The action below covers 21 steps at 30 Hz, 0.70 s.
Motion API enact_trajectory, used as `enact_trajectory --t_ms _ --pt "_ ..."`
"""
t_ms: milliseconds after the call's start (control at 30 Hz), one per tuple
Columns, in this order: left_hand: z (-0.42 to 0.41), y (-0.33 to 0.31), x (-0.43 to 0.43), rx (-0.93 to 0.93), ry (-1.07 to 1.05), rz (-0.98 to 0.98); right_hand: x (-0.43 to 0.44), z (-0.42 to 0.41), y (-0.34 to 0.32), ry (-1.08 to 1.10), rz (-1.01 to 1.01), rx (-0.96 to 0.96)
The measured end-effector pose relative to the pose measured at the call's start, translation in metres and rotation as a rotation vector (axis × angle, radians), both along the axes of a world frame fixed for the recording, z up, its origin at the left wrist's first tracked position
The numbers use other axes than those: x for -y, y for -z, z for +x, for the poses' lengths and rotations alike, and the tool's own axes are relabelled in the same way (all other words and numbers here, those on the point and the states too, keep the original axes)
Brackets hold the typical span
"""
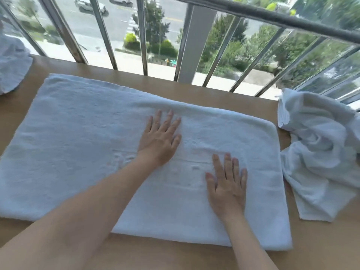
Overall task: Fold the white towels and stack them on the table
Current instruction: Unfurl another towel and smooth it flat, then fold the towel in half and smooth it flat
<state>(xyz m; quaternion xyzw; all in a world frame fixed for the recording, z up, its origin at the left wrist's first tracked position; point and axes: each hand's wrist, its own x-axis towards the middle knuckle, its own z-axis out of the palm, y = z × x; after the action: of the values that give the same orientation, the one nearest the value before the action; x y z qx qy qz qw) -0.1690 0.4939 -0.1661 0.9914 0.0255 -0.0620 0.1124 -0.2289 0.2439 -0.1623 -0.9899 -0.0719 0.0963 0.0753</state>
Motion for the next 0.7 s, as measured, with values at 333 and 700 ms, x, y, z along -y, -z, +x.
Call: enact_trajectory --t_ms 333,700 --pt "0.092 -0.006 0.116 -0.024 0.14 -0.009 0.035 0.015 -0.002 -0.021 0.225 0.078" --pt "0.077 -0.006 0.231 -0.03 0.477 -0.016 0.152 0.012 -0.016 0.363 0.319 0.184"
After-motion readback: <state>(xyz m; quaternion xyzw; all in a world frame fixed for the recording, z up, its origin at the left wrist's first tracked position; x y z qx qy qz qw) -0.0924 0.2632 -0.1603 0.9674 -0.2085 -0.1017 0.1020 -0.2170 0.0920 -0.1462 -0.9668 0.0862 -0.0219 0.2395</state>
